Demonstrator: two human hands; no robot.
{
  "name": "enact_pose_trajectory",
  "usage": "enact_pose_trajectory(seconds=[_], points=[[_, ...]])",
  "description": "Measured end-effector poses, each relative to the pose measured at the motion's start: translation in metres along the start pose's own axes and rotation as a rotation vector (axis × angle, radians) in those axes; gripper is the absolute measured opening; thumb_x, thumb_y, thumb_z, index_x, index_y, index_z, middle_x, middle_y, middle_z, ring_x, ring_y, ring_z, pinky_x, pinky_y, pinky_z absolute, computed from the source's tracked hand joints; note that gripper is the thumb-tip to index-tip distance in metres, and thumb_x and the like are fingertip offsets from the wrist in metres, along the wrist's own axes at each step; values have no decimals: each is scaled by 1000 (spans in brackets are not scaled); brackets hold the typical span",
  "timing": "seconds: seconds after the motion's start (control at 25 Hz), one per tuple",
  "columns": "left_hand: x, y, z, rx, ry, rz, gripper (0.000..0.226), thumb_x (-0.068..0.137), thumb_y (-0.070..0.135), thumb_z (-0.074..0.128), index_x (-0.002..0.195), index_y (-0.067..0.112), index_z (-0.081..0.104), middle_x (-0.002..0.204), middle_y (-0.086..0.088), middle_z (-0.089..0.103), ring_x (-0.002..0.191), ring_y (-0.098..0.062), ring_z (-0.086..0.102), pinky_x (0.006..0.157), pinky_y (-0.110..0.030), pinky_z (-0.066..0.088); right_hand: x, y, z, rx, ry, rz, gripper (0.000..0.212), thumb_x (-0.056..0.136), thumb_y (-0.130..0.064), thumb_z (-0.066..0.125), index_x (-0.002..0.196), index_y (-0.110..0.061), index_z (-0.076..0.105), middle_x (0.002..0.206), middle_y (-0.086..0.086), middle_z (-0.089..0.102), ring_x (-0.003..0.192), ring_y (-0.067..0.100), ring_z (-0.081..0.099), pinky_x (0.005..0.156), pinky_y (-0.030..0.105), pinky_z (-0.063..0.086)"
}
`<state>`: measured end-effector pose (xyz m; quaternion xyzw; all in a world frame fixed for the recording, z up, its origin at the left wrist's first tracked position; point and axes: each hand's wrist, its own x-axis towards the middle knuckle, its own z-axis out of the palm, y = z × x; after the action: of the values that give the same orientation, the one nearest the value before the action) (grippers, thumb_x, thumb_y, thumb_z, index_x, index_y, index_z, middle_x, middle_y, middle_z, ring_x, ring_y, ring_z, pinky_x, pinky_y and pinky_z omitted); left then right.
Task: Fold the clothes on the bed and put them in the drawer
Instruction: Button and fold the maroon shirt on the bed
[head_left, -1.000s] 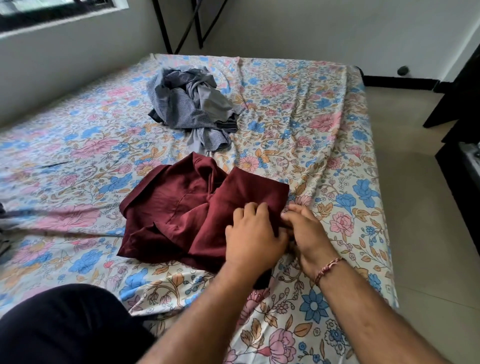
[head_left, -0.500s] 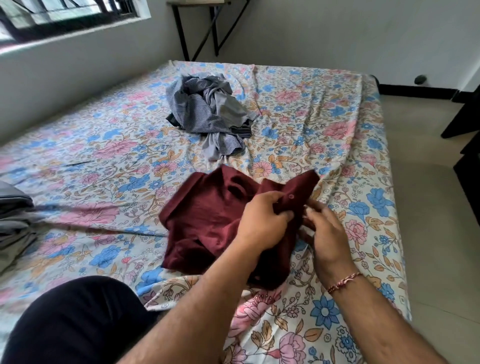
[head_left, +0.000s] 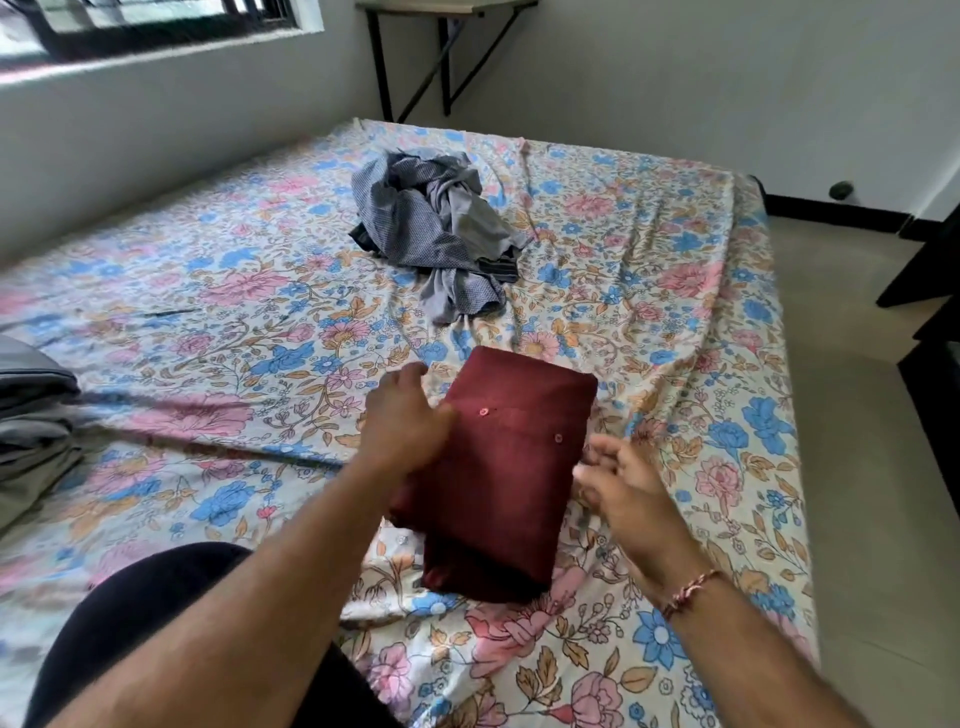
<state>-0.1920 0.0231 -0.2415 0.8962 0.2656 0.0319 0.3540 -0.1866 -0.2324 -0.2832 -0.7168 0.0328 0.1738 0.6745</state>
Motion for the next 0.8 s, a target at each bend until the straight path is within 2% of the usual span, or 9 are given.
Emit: enact_pose_trajectory(seconds=[0.08,0.16,0.28,0.4,0.48,0.56,0.68,0.72,0.8], points=[[-18,4,11,4,31,201,57,88,37,66,143,27,52,141,-3,54,131,-23,51,111,-47,45,5,4,21,40,43,29,39,90,-15,72,124,-30,62,117,-2,74,107,16,72,95,42,58],[-34,8,30,-162,-68,208,50,86,40,65,133,27,60,128,1,63,117,-18,61,104,-42,50,8,2,34,178,94,79,36,90,-12,74,123,-21,64,111,5,77,100,20,75,85,38,60],[-39,6,51,-335,-118,45,51,89,42,66,135,21,59,121,1,64,112,-19,64,102,-40,51,12,-13,48,371,80,192,30,86,-11,79,115,-4,71,105,17,78,97,33,76,88,49,61],[-35,3,45,-741,-159,-223,54,92,55,58,134,21,58,116,1,68,103,-20,67,89,-41,58,12,-31,74,322,22,182,32,81,-7,83,111,0,74,101,24,77,93,43,75,88,63,58],[-39,6,28,-1055,-270,-372,51,98,63,50,118,20,68,94,2,68,79,-16,64,67,-31,53,10,-48,93,117,-21,-37,31,80,-10,83,110,-13,74,100,17,78,92,40,75,86,62,59],[-32,6,12,-1354,-391,-345,70,95,75,44,117,16,74,90,-1,72,75,-17,63,63,-31,48,10,-67,101,-243,-27,-370,36,74,-27,82,108,-28,71,108,0,75,98,24,74,89,49,60],[-16,3,-7,-1635,-385,-247,79,92,77,41,131,15,72,121,-13,73,101,-28,66,78,-41,53,15,-93,101,-854,-10,-885,45,68,-30,74,112,-35,66,134,-14,57,121,15,55,101,40,46],[-12,3,-10,-1649,-348,-266,72,94,70,41,132,17,71,127,-15,72,107,-30,66,86,-46,53,17,-95,98,-1012,-20,-970,52,67,-29,74,118,-35,65,140,-15,54,127,15,50,105,42,42],[-11,-8,-3,-1625,-248,-406,65,91,63,41,130,20,72,130,-16,71,113,-35,65,100,-58,47,24,-82,90,-1184,-145,-973,62,71,-31,73,132,-35,61,145,-14,51,135,13,44,112,47,38]])
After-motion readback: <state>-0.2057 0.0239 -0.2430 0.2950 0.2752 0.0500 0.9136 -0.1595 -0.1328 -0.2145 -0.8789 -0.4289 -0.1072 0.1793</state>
